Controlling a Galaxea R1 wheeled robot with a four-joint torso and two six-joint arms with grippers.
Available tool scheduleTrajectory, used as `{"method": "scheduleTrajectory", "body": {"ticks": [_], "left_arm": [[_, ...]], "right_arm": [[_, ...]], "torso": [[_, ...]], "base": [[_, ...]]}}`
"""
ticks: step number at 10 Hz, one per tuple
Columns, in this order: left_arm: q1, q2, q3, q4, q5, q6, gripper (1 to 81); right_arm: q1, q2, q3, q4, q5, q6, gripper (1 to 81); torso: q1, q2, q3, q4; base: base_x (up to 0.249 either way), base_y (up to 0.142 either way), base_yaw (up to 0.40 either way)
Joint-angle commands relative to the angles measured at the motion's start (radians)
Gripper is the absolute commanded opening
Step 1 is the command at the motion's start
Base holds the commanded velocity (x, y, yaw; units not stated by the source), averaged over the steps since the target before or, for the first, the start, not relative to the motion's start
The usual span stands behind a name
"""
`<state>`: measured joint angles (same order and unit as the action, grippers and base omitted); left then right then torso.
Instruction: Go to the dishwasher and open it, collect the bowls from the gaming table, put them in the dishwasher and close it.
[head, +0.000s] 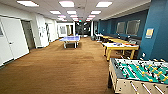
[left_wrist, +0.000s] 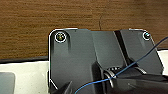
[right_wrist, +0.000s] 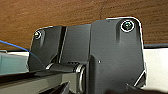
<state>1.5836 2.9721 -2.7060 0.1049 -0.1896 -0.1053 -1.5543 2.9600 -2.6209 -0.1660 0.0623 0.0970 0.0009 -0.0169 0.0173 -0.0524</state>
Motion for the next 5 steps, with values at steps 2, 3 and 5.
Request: {"method": "scheduleTrajectory", "body": {"ticks": [2, 3, 5], "left_arm": [[-0.032, -0.008, -0.002, -0.001, 0.05, 0.001, 81.1], [-0.032, -0.007, -0.002, -0.001, 0.05, 0.001, 81.1], [-0.032, -0.004, -0.002, -0.001, 0.05, 0.001, 81.1]], "right_arm": [[0.041, -0.003, 0.004, -0.01, -0.05, -0.003, 81.1], [0.042, -0.003, 0.004, -0.01, -0.05, -0.003, 81.1], [0.041, -0.003, 0.004, -0.009, -0.05, -0.003, 81.1]], "torso": [[0.0, 0.0, 0.0, 0.0], [0.0, 0.0, 0.0, 0.0], [-0.001, 0.0, 0.0, 0.0]], "base": [[0.137, 0.0, 0.0], [0.152, 0.0, 0.0], [0.166, 0.0, 0.0]]}}
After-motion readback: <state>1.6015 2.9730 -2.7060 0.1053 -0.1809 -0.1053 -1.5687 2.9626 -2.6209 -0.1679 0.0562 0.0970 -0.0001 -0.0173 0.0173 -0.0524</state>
